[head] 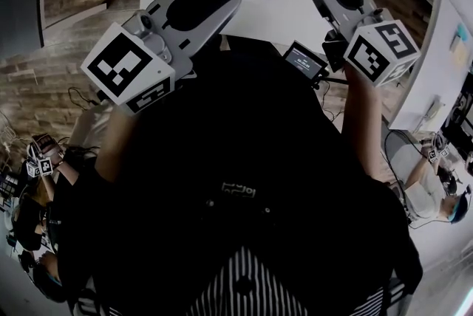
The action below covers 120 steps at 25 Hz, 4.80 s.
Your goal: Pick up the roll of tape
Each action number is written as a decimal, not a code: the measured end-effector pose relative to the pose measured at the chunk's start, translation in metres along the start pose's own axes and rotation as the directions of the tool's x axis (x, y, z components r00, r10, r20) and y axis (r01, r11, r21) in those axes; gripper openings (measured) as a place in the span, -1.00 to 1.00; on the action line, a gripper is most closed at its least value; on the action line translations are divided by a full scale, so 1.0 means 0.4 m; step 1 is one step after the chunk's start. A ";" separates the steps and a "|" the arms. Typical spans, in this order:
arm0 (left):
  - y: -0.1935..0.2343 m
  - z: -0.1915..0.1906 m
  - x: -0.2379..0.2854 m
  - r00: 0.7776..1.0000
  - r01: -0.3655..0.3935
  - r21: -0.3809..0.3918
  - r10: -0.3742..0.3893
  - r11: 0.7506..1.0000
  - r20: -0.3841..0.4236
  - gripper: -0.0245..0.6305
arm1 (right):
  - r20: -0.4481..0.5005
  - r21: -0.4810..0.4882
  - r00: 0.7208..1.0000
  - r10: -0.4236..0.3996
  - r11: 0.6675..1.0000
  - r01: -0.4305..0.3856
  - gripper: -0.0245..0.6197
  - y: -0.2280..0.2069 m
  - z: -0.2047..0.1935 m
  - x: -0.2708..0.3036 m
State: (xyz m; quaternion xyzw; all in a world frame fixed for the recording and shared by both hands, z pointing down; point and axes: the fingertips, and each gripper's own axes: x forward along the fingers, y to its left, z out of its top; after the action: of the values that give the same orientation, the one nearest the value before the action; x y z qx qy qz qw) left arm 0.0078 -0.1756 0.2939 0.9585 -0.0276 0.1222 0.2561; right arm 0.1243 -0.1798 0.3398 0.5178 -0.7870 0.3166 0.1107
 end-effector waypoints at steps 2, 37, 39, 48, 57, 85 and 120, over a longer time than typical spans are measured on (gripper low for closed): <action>-0.010 -0.008 0.000 1.000 0.007 -0.005 -0.007 1.000 -0.004 -0.91 | -0.015 0.000 1.000 0.001 1.000 -0.001 -0.59 -0.004 -0.014 0.008; -0.101 -0.085 -0.068 0.987 -0.159 -0.056 0.158 0.986 -0.026 -0.91 | -0.294 -0.048 0.954 0.057 0.996 -0.074 -0.03 -0.071 -0.295 0.146; -0.109 -0.088 -0.067 0.985 -0.170 -0.053 0.168 0.984 -0.032 -0.91 | -0.317 -0.051 0.947 0.061 0.995 -0.081 0.01 -0.079 -0.324 0.153; -0.113 -0.101 -0.075 0.969 -0.248 -0.066 0.246 0.967 -0.034 -0.91 | -0.410 -0.054 0.911 0.035 0.997 -0.062 0.16 -0.140 -0.437 0.190; -0.132 -0.104 -0.079 0.965 -0.263 -0.077 0.264 0.962 0.003 -0.91 | -0.496 -0.214 0.868 -0.021 0.972 -0.099 0.25 -0.176 -0.534 0.234; -0.147 -0.184 -0.121 0.921 -0.389 -0.089 0.390 0.917 0.001 -0.91 | -0.655 -0.442 0.726 -0.209 0.885 -0.144 0.23 -0.266 -0.731 0.299; -0.039 -0.008 -0.032 0.999 -0.055 0.192 0.053 0.980 0.012 -0.91 | -0.016 -0.048 0.995 -0.098 0.994 0.097 0.18 -0.016 -0.155 -0.013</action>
State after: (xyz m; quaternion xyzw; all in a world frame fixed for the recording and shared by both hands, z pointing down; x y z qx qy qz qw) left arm -0.0034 -0.1607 0.2858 0.9780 -0.0424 0.1281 0.1590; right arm 0.1228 -0.1397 0.3876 0.5501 -0.7669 0.2968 0.1454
